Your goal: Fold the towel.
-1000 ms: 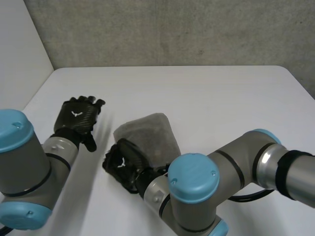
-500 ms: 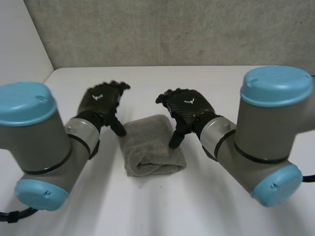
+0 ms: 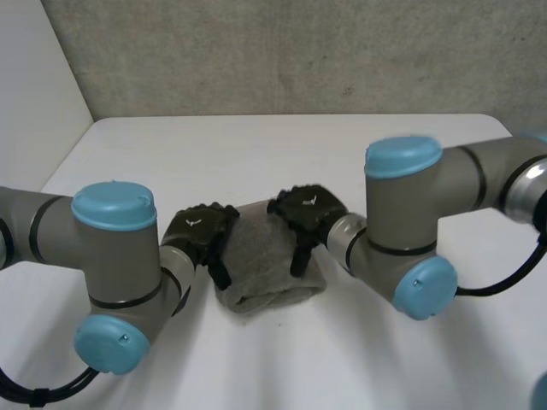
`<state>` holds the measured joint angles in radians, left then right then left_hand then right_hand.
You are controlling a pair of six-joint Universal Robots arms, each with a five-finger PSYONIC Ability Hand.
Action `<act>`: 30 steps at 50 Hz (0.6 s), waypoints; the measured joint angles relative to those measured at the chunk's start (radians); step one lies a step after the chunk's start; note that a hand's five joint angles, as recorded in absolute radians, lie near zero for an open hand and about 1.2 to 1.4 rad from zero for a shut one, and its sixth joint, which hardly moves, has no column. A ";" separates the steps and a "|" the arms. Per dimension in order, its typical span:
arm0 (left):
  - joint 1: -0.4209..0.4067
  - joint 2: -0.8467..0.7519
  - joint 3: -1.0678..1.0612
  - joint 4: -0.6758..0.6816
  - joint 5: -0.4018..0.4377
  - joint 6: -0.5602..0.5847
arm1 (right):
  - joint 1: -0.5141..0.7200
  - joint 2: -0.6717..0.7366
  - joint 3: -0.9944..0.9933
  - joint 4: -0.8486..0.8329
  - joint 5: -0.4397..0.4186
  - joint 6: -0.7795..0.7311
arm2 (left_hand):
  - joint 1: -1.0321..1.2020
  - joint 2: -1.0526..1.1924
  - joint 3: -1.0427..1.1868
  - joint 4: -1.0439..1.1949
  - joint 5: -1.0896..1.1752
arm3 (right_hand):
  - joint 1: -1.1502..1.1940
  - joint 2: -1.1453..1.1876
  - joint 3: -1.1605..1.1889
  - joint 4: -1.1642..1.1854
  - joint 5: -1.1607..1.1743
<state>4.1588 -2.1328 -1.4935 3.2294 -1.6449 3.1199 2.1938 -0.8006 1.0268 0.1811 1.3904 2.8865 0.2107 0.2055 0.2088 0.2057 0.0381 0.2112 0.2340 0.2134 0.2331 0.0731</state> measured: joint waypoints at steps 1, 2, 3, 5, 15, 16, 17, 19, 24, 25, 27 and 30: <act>0.000 0.009 0.004 -0.001 0.000 0.000 | -0.001 -0.017 0.002 -0.001 0.002 0.004 | 0.000 0.000 0.000 0.000 0.000 | 0.000 0.000 0.000 0.000 0.000; 0.000 0.009 0.004 -0.001 0.000 0.000 | -0.001 -0.017 0.002 -0.001 0.002 0.004 | 0.000 0.000 0.000 0.000 0.000 | 0.000 0.000 0.000 0.000 0.000; 0.001 0.029 0.011 -0.003 0.000 -0.001 | -0.004 -0.038 0.004 -0.003 0.006 0.009 | 0.000 0.000 -0.002 0.000 0.000 | 0.000 0.000 0.000 0.000 0.000; 0.003 0.088 0.022 -0.007 0.000 -0.001 | -0.021 -0.142 0.018 -0.013 0.038 0.044 | 0.000 -0.002 -0.005 -0.002 0.000 | 0.000 0.000 0.000 0.000 0.000; 0.078 0.424 0.130 -0.116 0.004 -0.003 | -0.114 -0.469 0.060 -0.042 0.263 0.096 | -0.003 -0.003 -0.005 -0.003 -0.001 | 0.000 0.000 0.000 0.000 0.000; 0.084 0.438 0.140 -0.127 0.004 -0.003 | -0.119 -0.485 0.066 -0.043 0.276 0.095 | -0.003 -0.003 -0.005 -0.003 -0.001 | 0.000 0.000 0.000 0.000 0.000; 0.094 0.455 0.154 -0.145 0.005 -0.004 | -0.126 -0.508 0.074 -0.043 0.291 0.094 | -0.003 -0.003 -0.005 -0.003 -0.001 | 0.000 0.000 0.000 0.000 0.000; 0.121 0.499 0.194 -0.196 0.008 -0.004 | -0.140 -0.554 0.094 -0.044 0.321 0.091 | -0.011 -0.012 -0.016 -0.013 -0.005 | 0.000 0.000 0.000 0.000 0.000; 0.183 0.559 0.259 -0.325 0.032 -0.010 | -0.178 -0.643 0.158 -0.035 0.358 0.082 | -0.025 -0.025 -0.028 -0.024 -0.008 | 0.000 0.000 0.000 0.000 0.000; 0.190 0.564 0.260 -0.337 0.036 -0.011 | -0.182 -0.649 0.165 -0.033 0.358 0.081 | -0.025 -0.025 -0.030 -0.025 -0.008 | 0.000 0.000 0.000 0.000 0.000; 0.207 0.574 0.258 -0.365 0.050 -0.014 | -0.193 -0.665 0.187 -0.024 0.357 0.079 | -0.025 -0.027 -0.030 -0.026 -0.008 | 0.000 0.000 0.000 0.000 0.000; 0.226 0.590 0.235 -0.386 0.077 -0.016 | -0.204 -0.677 0.216 -0.007 0.347 0.076 | -0.025 -0.029 -0.030 -0.027 -0.009 | 0.000 0.000 0.000 0.000 0.000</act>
<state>4.3849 -1.5427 -1.2589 2.8435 -1.5677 3.1036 1.9893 -1.4779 1.2424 0.1742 1.7370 2.9629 0.1855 0.1769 0.1790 0.1786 0.0296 0.2112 0.2340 0.2134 0.2331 0.0729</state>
